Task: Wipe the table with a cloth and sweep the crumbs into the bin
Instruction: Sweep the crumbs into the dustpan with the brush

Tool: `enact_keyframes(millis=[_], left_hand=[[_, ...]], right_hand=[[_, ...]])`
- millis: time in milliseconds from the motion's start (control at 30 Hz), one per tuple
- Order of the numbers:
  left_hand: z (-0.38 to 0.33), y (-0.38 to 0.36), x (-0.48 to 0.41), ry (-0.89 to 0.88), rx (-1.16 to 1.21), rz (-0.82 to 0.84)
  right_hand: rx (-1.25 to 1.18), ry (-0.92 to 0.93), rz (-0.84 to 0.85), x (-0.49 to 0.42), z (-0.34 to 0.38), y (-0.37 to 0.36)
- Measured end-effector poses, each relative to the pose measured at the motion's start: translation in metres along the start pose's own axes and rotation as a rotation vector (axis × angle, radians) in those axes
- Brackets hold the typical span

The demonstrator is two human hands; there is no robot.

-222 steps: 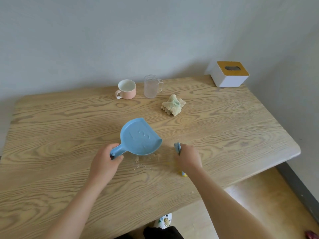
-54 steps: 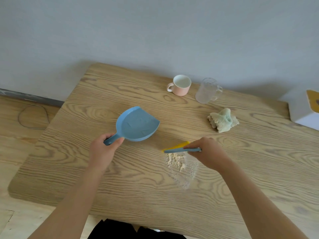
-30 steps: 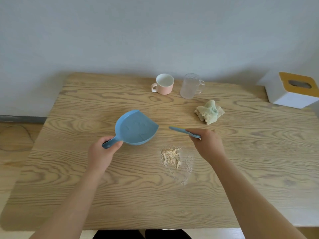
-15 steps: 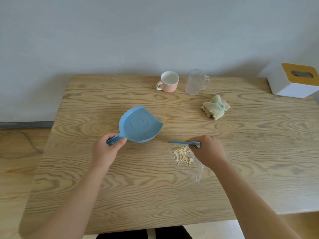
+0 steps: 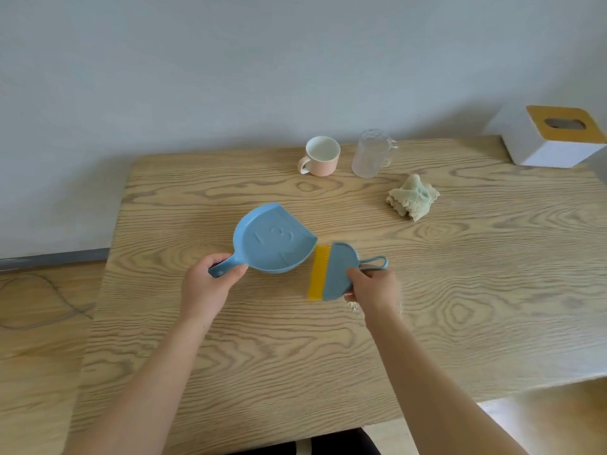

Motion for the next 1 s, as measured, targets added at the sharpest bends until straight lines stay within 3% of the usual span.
enact_keyframes(millis=[233,367,500,667,767,833,900,1000], left_hand=[[-0.004,-0.012,-0.004,-0.008,-0.013,0.068],[-0.008,-0.021,-0.004,-0.020,-0.007,0.101],[-0.011,-0.024,-0.004,-0.032,-0.013,0.109],[-0.011,-0.025,-0.005,-0.042,-0.030,0.131],[-0.005,-0.028,-0.005,-0.027,-0.048,0.191],[-0.003,-0.031,-0.003,-0.038,-0.086,0.252],[-0.002,-0.033,-0.002,-0.066,-0.144,0.311],[-0.001,-0.033,-0.005,-0.113,-0.233,0.368]], right_hand=[[0.103,0.042,-0.145,-0.016,-0.010,0.064],[0.050,0.099,0.116,-0.015,-0.003,0.053],[0.297,0.147,0.227,-0.013,-0.013,0.028],[0.322,0.128,0.017,-0.022,-0.009,0.061],[0.180,0.169,0.011,-0.021,0.011,0.082],[0.096,0.229,-0.078,-0.020,0.028,0.097],[0.182,0.291,-0.227,-0.022,0.041,0.110],[0.560,0.377,-0.352,-0.023,0.049,0.102]])
Point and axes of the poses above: each hand's wrist, its own x-axis away from the middle knuckle, its own y-axis out of the back of the hand, z = x × y, the point moved 6 cm from there along -x, towards the middle knuckle, and after that the axes turned 3 degrees about x, right-handed, at the moved point
